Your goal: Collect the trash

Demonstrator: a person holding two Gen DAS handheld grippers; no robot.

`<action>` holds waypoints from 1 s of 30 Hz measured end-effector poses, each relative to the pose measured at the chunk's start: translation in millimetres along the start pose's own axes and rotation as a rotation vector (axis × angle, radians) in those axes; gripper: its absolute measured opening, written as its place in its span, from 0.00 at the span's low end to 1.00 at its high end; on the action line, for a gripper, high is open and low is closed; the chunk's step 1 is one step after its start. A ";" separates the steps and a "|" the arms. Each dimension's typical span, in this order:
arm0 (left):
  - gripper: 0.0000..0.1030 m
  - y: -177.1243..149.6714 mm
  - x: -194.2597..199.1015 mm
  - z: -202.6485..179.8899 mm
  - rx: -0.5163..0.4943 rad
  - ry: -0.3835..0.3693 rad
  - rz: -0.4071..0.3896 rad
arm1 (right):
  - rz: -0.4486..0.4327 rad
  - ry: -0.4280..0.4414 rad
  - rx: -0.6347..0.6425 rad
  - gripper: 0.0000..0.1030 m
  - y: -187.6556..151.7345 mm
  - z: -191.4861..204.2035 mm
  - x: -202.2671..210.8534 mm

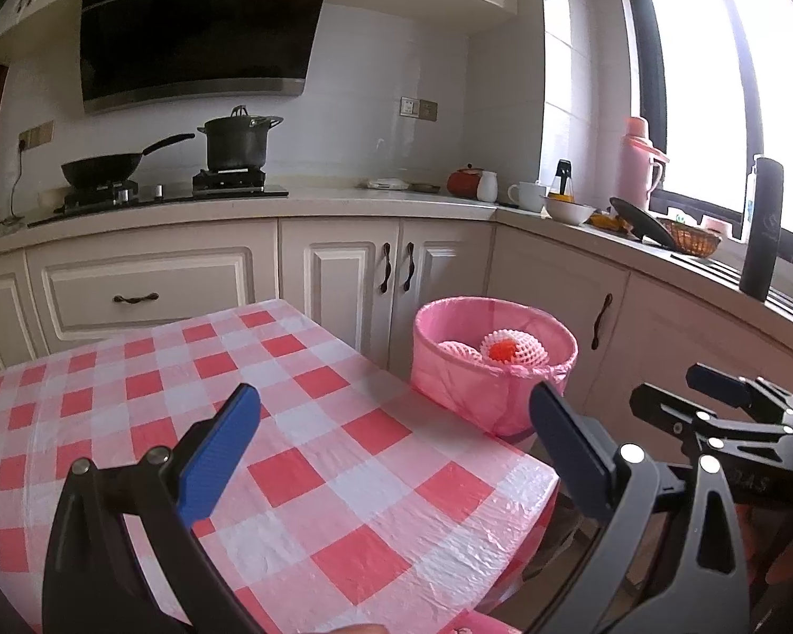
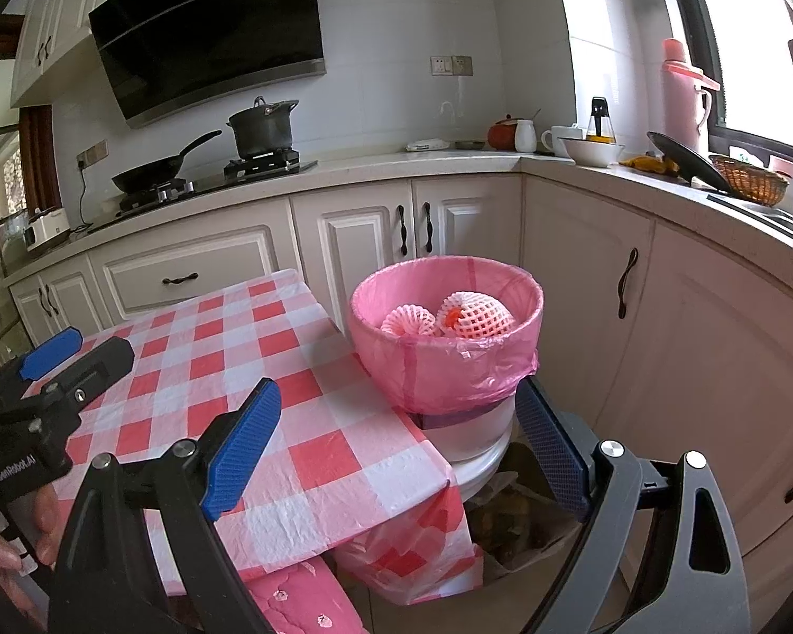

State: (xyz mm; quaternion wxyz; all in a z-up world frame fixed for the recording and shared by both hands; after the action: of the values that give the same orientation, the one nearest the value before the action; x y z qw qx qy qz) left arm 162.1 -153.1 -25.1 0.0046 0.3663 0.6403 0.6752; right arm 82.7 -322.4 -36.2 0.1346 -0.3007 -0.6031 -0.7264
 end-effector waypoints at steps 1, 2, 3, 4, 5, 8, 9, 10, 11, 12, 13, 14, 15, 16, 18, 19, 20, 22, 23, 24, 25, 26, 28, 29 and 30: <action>0.96 0.2 0.2 1.2 0.004 0.000 0.000 | 0.000 0.000 0.001 0.82 0.1 -0.1 0.0; 0.96 0.4 0.2 3.0 0.008 0.002 0.000 | -0.001 0.000 0.001 0.82 0.2 0.0 0.1; 0.96 0.3 0.0 3.9 0.010 0.006 0.000 | -0.001 0.000 0.000 0.82 0.2 -0.2 0.1; 0.96 0.2 0.0 5.4 0.014 0.009 -0.001 | 0.000 0.001 0.001 0.82 0.1 -0.2 0.0; 0.96 0.2 0.1 6.2 0.015 0.011 -0.001 | -0.001 0.001 0.001 0.82 0.1 -0.3 0.1; 0.96 -0.3 -0.2 6.2 0.009 0.016 -0.001 | -0.003 0.004 0.012 0.82 0.1 1.9 -0.1; 0.96 -0.5 -0.5 5.7 0.007 0.015 0.000 | 0.001 0.016 0.018 0.82 -0.2 3.4 -0.8; 0.96 -0.7 -0.4 5.1 0.006 0.015 0.001 | 0.003 0.021 0.024 0.82 -1.0 5.0 -1.0; 0.96 -0.8 -0.4 4.9 0.005 0.016 0.001 | 0.003 0.020 0.028 0.82 -1.5 6.2 -0.8; 0.96 -0.8 -0.3 4.9 0.005 0.016 0.000 | 0.001 0.014 0.034 0.82 -2.2 7.4 -1.2; 0.96 -0.8 -0.2 4.9 0.006 0.018 -0.001 | -0.004 -0.007 0.041 0.82 -2.9 7.8 -1.3; 0.96 -0.7 -0.2 5.0 0.006 0.019 -0.001 | -0.011 -0.029 0.045 0.82 -3.5 7.7 -1.6; 0.96 -0.7 0.1 5.0 0.004 0.025 -0.005 | -0.008 -0.028 0.047 0.82 -4.1 8.2 -2.3; 0.96 -0.4 0.7 5.1 0.002 0.030 -0.007 | -0.002 -0.026 0.047 0.82 -4.8 8.0 -3.4; 0.96 -0.3 1.6 4.6 -0.006 0.045 -0.015 | 0.004 -0.030 0.041 0.82 -5.8 7.0 -5.7; 0.96 -0.1 2.2 4.7 -0.011 0.050 -0.018 | 0.004 -0.036 0.041 0.82 -6.1 6.7 -5.7; 0.96 0.2 2.8 4.2 -0.016 0.058 -0.022 | 0.002 -0.045 0.042 0.82 -5.9 6.5 -5.9; 0.96 0.5 4.7 2.8 -0.035 0.085 -0.036 | -0.001 -0.062 0.045 0.82 -5.9 5.6 -6.3; 0.96 0.5 5.1 1.7 -0.045 0.093 -0.040 | 0.000 -0.066 0.044 0.82 -6.0 5.1 -6.6; 0.96 0.7 5.6 0.8 -0.052 0.099 -0.042 | 0.005 -0.059 0.041 0.82 -6.0 4.8 -7.8; 0.96 0.9 5.8 0.3 -0.055 0.097 -0.042 | 0.009 -0.053 0.037 0.82 -7.0 4.3 -8.1; 0.96 0.9 5.3 0.0 -0.055 0.092 -0.040 | 0.013 -0.043 0.033 0.82 -7.7 3.9 -8.5; 0.96 0.4 4.0 0.3 -0.051 0.080 -0.033 | 0.021 -0.007 0.029 0.82 -7.8 5.0 -9.3; 0.96 0.2 3.6 0.6 -0.048 0.072 -0.030 | 0.023 0.015 0.027 0.82 -7.9 5.9 -9.4; 0.96 -0.2 3.3 0.6 -0.044 0.062 -0.026 | 0.025 0.048 0.021 0.82 -7.8 6.6 -9.5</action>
State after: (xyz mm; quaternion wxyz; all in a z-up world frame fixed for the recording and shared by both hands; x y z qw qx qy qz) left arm 160.0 -151.0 -23.7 0.0016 0.3368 0.6297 0.7001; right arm 87.6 -315.8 -47.5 0.1613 -0.2892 -0.6035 -0.7253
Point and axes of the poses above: each gripper's, at about its wrist camera, not at the fingertips, and x roughly against the way its jaws point, z to its left, y to its top, the point moved 6 cm from there along -x, roughly the way its jaws point, and after that the axes turned 9 degrees about z, right-handed, at the moved point
